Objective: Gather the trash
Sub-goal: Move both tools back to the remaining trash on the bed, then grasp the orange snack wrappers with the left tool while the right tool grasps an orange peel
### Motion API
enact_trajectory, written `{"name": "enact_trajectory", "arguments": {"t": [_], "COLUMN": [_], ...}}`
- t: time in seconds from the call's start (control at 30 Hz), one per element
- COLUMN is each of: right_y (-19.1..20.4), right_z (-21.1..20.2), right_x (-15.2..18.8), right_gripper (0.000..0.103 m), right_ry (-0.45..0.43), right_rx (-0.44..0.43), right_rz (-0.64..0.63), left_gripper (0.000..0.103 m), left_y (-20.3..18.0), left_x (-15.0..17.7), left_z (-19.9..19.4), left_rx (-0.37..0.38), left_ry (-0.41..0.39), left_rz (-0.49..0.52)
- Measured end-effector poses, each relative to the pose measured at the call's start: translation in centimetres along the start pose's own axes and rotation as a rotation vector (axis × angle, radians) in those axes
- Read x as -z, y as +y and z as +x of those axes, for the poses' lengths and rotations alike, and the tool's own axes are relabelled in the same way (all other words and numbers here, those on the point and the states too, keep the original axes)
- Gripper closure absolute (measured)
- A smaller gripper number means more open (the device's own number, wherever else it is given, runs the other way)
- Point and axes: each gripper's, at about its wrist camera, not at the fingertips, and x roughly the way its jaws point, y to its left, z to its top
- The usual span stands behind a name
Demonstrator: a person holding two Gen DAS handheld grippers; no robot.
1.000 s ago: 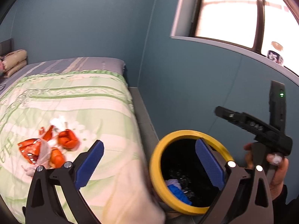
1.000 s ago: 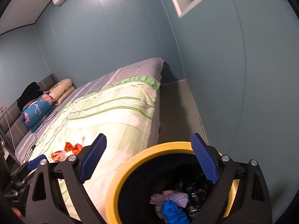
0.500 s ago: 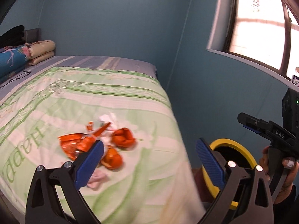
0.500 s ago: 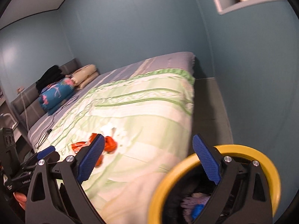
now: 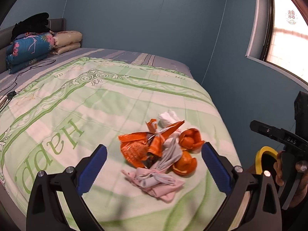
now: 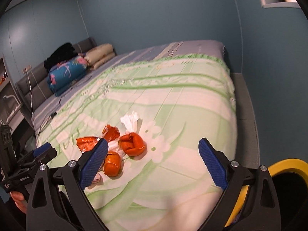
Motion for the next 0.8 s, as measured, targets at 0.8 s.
{"name": "enact_trajectory", "arguments": {"t": [0.8], "right_y": [3.3], "right_z": [10.1], "right_x": [0.2], "right_gripper": [0.013], "right_ry": [0.17], "right_rx": [0.02], "right_rz": [-0.017], "left_gripper": [0.008], "left_y": [5.6], "left_x": [-0.7], "left_z": [7.8], "left_rx": [0.095], "left_ry": [0.11], "left_rz": [-0.099]}}
